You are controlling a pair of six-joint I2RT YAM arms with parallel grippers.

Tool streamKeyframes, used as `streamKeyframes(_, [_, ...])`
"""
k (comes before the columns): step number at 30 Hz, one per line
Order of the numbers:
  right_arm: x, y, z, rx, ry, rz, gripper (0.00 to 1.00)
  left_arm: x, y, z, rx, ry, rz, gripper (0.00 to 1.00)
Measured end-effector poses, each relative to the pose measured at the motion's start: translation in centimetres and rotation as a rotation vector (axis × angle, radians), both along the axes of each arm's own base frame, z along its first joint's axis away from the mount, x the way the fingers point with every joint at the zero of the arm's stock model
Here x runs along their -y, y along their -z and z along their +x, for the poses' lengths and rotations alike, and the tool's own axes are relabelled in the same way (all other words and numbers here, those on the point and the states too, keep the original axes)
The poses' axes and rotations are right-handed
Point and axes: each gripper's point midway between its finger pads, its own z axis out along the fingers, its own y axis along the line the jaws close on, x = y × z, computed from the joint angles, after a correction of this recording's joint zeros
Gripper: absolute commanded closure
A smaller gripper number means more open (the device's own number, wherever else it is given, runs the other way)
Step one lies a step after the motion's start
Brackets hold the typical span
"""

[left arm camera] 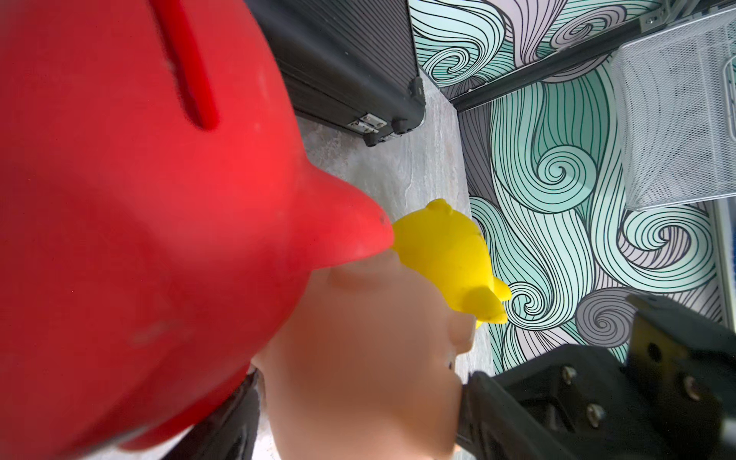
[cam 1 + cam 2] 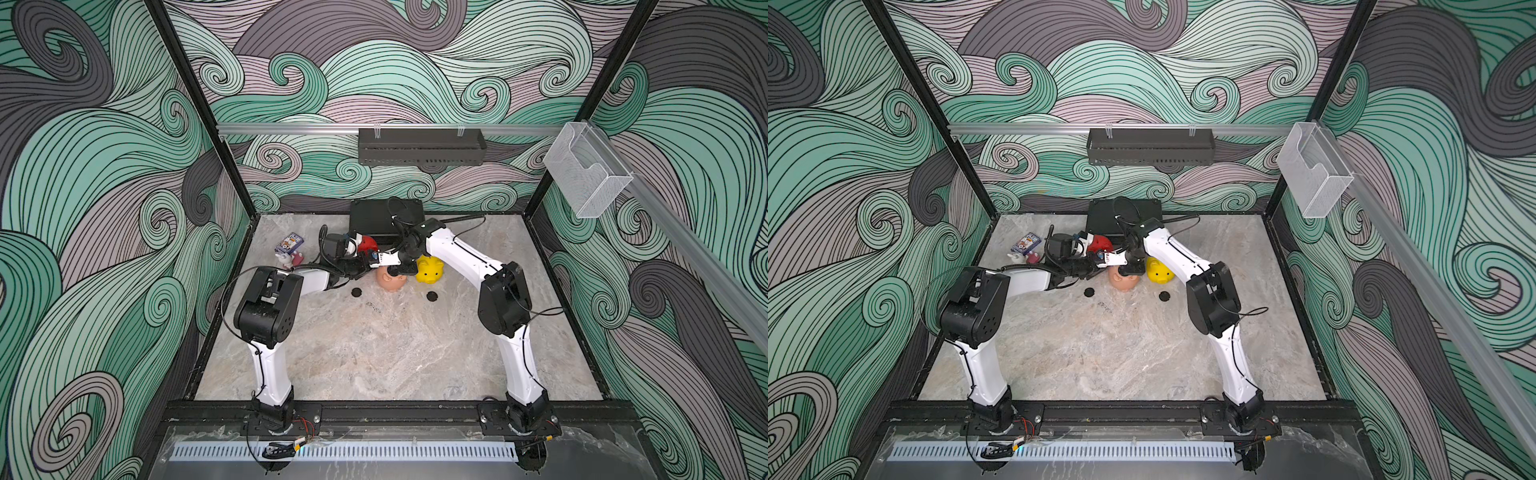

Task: Close piggy banks
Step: Screw the knob on the piggy bank.

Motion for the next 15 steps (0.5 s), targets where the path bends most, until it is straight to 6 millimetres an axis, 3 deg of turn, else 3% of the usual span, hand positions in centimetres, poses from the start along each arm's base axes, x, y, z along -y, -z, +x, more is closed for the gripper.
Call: streamKeyframes(15, [-0.06,-0.03,0.08,0.002,0.0,0.005,1.0,0.48,0.53,0.36,-0.013,0.011,-0.028,0.21])
